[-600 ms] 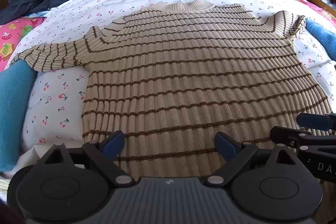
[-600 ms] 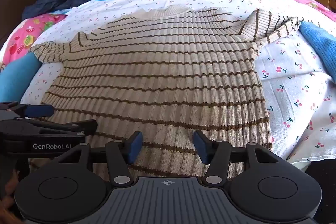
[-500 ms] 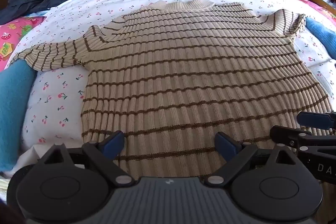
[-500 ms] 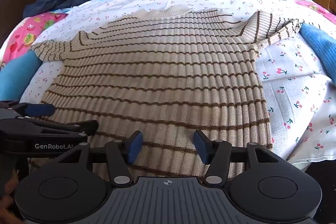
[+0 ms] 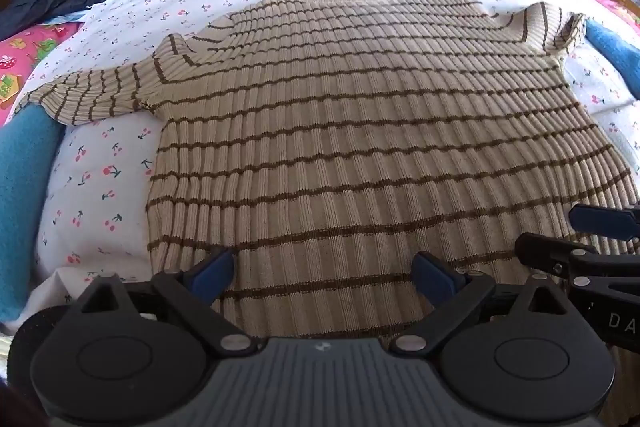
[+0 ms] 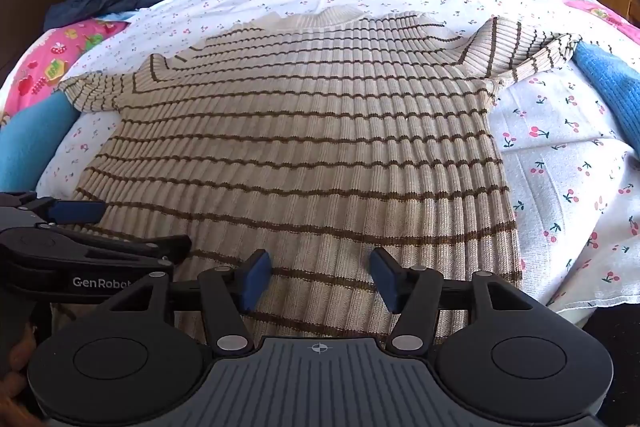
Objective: Fold small clothes
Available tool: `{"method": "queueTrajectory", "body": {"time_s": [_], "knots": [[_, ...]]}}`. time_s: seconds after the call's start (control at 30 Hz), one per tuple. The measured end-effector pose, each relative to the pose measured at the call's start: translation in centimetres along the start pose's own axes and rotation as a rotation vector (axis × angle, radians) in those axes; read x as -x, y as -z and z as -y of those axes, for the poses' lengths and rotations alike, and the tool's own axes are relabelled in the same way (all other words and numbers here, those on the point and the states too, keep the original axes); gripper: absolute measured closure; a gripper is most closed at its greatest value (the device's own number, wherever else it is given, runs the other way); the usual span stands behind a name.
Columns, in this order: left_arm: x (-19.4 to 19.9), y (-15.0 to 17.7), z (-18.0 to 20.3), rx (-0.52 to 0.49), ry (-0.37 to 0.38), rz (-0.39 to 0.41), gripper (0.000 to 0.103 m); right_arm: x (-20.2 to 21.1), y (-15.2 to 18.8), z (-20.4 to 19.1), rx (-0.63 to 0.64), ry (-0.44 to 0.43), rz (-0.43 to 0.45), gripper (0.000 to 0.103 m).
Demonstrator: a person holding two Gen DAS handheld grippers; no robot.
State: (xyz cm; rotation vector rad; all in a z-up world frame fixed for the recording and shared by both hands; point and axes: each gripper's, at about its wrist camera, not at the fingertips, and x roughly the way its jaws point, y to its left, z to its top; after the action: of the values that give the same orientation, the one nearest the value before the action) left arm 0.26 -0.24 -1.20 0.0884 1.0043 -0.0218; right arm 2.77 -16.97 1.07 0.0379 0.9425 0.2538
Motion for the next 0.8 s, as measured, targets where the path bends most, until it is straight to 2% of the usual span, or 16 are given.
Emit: {"method": "queueTrajectory", "body": {"time_s": [0.17, 0.47, 0.8], "knots": [[-0.4, 0.2, 0.2, -0.015, -0.001, -0.027, 0.000, -0.1, 0.0, -0.1, 0.004, 0.002, -0.003, 0.045], [-1.5, 0.1, -0.5, 0.033, 0.043, -0.084, 0.000, -0.3, 0.1, -0.2, 0.012, 0.009, -0.006, 0.045], [-1.9, 0.0, -0.3, 0.031, 0.039, -0.097, 0.000, -0.1, -0.1, -0.2, 0.016, 0.011, 0.001, 0.045]]}}
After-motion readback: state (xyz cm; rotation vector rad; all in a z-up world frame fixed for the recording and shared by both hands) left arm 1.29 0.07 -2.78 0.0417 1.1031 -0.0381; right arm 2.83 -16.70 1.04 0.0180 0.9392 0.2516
